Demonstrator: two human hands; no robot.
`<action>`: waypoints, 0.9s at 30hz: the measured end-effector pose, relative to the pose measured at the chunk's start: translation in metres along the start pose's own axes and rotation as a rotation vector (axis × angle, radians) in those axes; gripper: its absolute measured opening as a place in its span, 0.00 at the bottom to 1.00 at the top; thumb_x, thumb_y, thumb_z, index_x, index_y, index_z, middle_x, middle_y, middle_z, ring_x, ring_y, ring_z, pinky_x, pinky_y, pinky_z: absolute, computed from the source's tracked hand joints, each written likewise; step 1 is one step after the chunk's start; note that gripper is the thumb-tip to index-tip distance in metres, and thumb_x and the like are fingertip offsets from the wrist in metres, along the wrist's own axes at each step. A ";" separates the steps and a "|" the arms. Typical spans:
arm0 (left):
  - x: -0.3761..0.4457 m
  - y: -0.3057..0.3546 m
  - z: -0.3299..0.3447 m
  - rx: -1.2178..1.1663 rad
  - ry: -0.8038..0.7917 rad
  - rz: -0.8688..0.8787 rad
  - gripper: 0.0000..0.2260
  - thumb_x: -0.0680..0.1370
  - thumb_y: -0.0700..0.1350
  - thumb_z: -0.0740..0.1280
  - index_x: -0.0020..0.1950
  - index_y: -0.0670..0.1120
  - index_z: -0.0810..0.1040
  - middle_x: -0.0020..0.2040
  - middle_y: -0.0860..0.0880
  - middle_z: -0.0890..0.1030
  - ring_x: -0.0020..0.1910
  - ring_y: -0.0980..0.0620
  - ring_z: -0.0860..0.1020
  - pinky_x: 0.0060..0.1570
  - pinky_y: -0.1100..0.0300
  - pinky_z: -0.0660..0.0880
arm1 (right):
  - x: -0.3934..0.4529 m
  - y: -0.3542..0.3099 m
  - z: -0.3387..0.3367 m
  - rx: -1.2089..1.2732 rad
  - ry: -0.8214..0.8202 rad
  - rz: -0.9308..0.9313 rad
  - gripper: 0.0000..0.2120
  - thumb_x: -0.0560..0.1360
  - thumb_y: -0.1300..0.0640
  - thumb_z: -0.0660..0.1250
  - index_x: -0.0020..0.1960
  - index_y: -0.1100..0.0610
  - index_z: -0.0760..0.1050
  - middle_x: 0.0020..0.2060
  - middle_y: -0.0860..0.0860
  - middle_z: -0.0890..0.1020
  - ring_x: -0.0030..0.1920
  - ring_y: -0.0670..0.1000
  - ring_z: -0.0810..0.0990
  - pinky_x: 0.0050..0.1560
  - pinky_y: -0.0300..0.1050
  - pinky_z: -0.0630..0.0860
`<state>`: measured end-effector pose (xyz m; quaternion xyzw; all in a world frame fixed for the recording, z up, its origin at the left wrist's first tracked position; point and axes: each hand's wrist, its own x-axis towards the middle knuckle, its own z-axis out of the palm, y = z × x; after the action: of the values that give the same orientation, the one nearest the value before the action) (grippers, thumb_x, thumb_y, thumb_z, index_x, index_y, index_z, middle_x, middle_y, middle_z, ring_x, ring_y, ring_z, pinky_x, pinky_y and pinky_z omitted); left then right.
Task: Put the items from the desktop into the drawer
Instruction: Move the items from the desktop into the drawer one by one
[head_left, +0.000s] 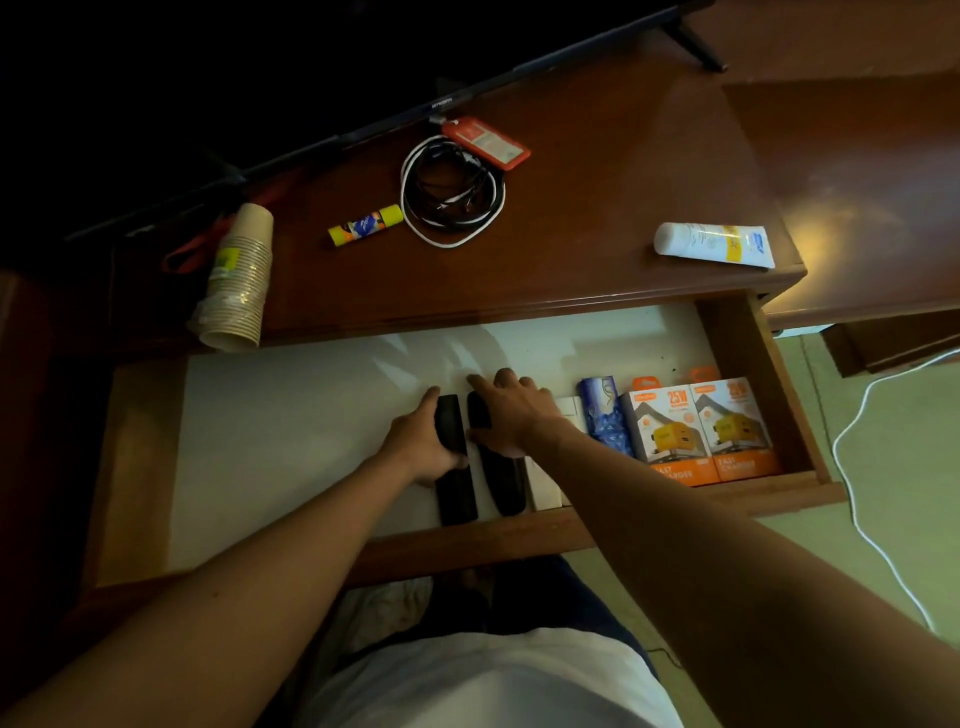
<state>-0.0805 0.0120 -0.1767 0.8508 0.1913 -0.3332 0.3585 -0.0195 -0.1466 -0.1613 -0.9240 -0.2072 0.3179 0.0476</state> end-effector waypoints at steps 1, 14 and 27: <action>0.001 0.001 0.002 0.007 -0.003 0.005 0.54 0.68 0.49 0.81 0.82 0.57 0.46 0.74 0.44 0.69 0.68 0.40 0.73 0.60 0.48 0.78 | 0.001 0.000 0.000 -0.003 -0.001 0.000 0.38 0.74 0.39 0.69 0.78 0.47 0.56 0.68 0.58 0.67 0.66 0.63 0.70 0.63 0.60 0.73; 0.003 0.012 0.008 -0.043 0.019 0.090 0.52 0.64 0.44 0.82 0.80 0.55 0.54 0.71 0.46 0.73 0.67 0.42 0.74 0.58 0.45 0.79 | 0.009 0.003 -0.008 0.090 -0.039 0.081 0.22 0.73 0.47 0.71 0.63 0.53 0.74 0.59 0.58 0.70 0.55 0.60 0.76 0.56 0.53 0.78; 0.003 0.012 0.007 0.058 -0.003 0.114 0.52 0.65 0.49 0.81 0.81 0.52 0.54 0.72 0.45 0.72 0.69 0.42 0.72 0.65 0.47 0.74 | 0.005 0.004 -0.006 0.075 -0.051 0.077 0.28 0.73 0.46 0.72 0.69 0.52 0.70 0.62 0.58 0.69 0.61 0.61 0.74 0.59 0.55 0.76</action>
<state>-0.0746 -0.0012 -0.1763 0.8698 0.1321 -0.3189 0.3525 -0.0107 -0.1480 -0.1605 -0.9205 -0.1607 0.3504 0.0644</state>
